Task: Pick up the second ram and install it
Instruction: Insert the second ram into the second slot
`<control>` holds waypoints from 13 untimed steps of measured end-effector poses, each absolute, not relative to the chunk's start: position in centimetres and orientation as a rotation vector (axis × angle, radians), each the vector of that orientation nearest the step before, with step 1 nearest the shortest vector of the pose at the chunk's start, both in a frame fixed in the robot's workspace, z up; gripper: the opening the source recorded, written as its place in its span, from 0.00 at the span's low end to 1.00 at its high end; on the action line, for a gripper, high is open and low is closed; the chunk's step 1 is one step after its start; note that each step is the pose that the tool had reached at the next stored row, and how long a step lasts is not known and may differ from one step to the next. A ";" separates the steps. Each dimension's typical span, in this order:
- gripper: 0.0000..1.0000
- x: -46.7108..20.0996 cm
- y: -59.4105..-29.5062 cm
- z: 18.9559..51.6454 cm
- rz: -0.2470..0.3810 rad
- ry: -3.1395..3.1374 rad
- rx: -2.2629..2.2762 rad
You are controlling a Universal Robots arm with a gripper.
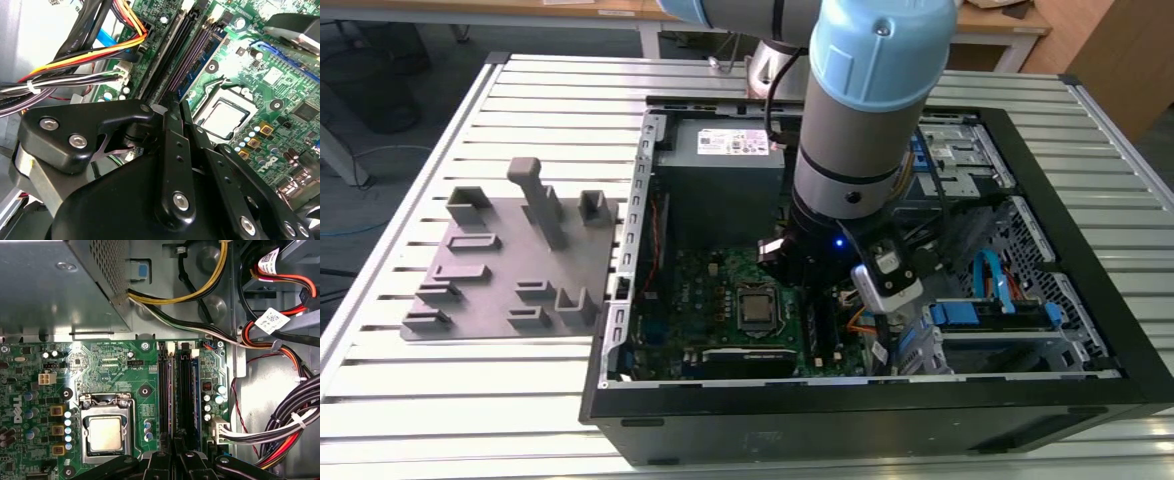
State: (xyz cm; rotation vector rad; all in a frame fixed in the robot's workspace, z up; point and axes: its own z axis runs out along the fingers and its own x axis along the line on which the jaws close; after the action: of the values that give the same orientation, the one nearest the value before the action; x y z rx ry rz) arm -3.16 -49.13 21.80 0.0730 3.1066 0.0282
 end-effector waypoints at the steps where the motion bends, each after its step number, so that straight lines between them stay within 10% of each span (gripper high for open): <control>1: 0.14 -3.2 -49.1 21.8 0.029 3.107 0.073; 13: 0.14 -3.2 -49.1 22.2 0.023 3.106 0.073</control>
State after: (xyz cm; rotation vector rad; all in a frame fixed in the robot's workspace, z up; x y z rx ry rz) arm -3.16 -49.13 22.20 0.0730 3.1062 0.0235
